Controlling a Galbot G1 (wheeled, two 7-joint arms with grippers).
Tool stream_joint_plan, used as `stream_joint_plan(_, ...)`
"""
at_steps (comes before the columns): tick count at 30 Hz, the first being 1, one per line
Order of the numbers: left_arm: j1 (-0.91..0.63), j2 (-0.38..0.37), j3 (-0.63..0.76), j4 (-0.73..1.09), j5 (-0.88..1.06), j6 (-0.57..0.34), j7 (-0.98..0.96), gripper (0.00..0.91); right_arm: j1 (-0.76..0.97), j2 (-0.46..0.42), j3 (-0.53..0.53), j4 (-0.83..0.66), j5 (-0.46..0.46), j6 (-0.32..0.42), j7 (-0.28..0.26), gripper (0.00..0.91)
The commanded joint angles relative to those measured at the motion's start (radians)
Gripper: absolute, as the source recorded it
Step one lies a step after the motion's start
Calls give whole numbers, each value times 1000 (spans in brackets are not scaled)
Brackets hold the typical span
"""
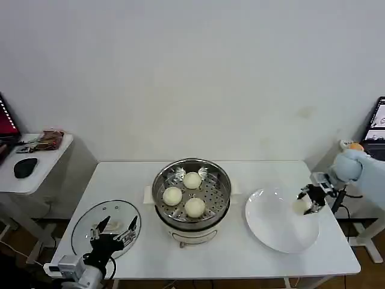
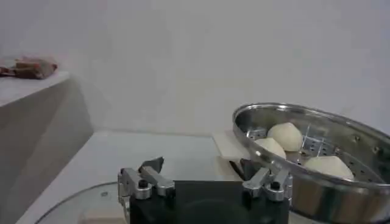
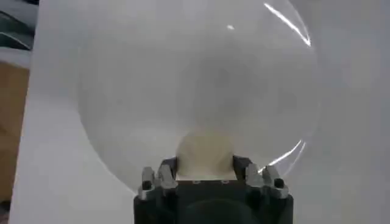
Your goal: Take steamed baozi put them in steamer then cover it.
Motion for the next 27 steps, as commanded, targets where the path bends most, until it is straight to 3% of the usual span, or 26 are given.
stream_joint_plan(1, 1, 2, 1, -2, 0, 0, -1, 907, 375, -10, -297, 219, 225, -105, 40, 625)
stream_joint_plan(8, 1, 8, 1, -3, -3, -1, 0, 907, 517, 71, -406, 282, 346, -200, 64, 635)
stream_joint_plan(14, 2, 11, 3, -2, -3, -7, 1, 907, 611, 195, -473, 298, 464, -285, 104, 635)
stream_joint_plan(16, 2, 13, 3, -1, -3, -8, 1, 907, 627, 243, -490, 303, 548, -308, 130, 635)
stream_joint_plan(23, 1, 22, 3, -8, -3, -8, -1, 907, 637, 359, -501, 294, 729, -376, 189, 635)
stream_joint_plan(27, -4, 23, 3, -8, -4, -8, -1, 907, 619, 406, -490, 286, 754, -406, 211, 635)
